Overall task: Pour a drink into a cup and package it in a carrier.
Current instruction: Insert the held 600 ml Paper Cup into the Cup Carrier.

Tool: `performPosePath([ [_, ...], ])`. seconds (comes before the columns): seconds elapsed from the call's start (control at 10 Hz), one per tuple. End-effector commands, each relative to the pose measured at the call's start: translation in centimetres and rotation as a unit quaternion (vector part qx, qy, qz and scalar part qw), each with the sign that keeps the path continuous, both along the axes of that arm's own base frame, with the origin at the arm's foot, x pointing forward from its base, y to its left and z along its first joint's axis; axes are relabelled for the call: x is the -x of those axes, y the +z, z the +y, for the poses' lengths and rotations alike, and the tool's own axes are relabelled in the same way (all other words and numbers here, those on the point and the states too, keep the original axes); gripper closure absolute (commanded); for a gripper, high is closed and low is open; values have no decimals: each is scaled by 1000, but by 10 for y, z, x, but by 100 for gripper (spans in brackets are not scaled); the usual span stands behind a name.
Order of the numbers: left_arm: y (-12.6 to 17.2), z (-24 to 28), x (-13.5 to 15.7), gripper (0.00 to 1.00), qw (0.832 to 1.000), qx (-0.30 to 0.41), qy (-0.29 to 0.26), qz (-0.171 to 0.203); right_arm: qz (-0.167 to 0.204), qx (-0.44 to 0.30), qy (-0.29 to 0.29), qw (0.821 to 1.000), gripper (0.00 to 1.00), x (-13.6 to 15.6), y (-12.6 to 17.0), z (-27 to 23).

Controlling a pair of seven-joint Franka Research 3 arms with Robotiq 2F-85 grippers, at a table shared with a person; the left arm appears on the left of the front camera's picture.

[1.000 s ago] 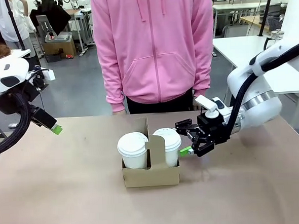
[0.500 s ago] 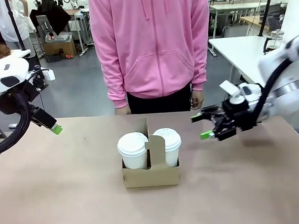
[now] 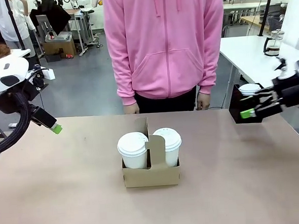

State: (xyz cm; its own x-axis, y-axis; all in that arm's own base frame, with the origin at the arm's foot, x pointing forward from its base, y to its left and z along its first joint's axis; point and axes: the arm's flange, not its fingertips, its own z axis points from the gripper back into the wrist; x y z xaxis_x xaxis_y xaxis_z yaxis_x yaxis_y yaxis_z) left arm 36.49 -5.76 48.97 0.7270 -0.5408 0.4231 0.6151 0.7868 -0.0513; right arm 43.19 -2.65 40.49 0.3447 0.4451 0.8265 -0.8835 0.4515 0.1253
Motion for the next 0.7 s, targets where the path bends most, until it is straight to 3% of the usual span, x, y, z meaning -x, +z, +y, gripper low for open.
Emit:
performPosePath([
  [0.0, 0, 1, 1, 0, 1000, -1, 1, -3, 38, 12, -32, 999, 0, 17, 9, -7],
  [0.6, 0, 1, 1, 0, 1000, -1, 1, -3, 32, 7, -42, 999, 0, 22, 2, -21],
])
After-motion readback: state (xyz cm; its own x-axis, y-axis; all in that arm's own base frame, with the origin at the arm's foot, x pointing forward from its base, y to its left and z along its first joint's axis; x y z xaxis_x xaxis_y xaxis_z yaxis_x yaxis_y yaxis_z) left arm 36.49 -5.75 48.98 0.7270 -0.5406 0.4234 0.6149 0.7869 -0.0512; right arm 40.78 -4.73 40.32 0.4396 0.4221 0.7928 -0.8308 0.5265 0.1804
